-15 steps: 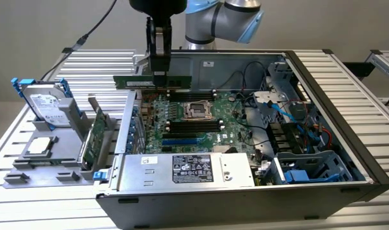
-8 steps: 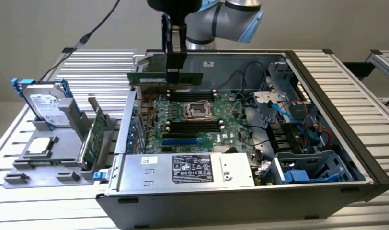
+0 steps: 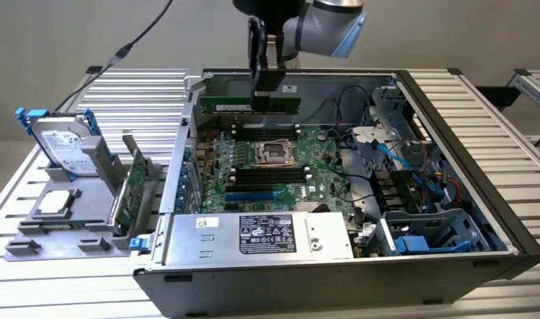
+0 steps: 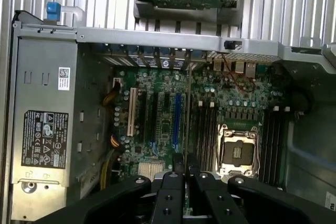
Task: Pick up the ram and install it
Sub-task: 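Pick up the ram and move it above insertion slot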
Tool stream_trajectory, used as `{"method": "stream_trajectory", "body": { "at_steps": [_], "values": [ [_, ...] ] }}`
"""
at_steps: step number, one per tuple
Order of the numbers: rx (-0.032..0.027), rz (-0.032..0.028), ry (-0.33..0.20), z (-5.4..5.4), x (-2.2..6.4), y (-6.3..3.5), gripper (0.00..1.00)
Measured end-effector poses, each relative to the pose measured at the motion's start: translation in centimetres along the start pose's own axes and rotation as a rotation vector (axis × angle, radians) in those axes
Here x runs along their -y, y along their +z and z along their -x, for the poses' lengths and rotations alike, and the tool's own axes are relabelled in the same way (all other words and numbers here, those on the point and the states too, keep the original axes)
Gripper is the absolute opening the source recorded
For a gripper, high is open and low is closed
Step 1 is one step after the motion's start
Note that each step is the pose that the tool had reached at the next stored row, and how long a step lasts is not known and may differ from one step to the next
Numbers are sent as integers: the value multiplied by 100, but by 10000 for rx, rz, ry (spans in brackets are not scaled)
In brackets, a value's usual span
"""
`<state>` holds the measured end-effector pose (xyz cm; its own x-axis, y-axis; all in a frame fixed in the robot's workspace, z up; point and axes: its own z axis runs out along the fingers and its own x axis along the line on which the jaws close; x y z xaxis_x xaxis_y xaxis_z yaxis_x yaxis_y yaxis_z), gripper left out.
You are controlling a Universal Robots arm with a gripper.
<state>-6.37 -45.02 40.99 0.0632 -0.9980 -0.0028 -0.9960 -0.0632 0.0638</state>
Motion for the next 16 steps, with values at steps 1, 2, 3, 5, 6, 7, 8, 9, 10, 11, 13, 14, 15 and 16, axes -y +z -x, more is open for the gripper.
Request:
{"method": "stream_trajectory", "body": {
  "at_steps": [1,2,3,5,6,7,8,9,10,11,13,14,15,16],
  "values": [
    [0,0,0,19,32,9,14],
    [0,0,0,38,64,19,14],
    [1,0,0,58,95,30,14],
    [1,0,0,97,154,51,14],
    [1,0,0,117,182,61,14],
    [1,0,0,137,209,71,14],
    [2,0,0,158,234,81,14],
    [1,0,0,181,256,91,14],
    [2,0,0,207,274,102,14],
    [3,0,2,239,285,113,14],
    [5,0,-1,308,301,134,14],
    [6,0,0,343,308,145,14],
    [7,0,-1,381,316,157,14],
    [9,-1,-1,417,323,168,14]
  ]
}}
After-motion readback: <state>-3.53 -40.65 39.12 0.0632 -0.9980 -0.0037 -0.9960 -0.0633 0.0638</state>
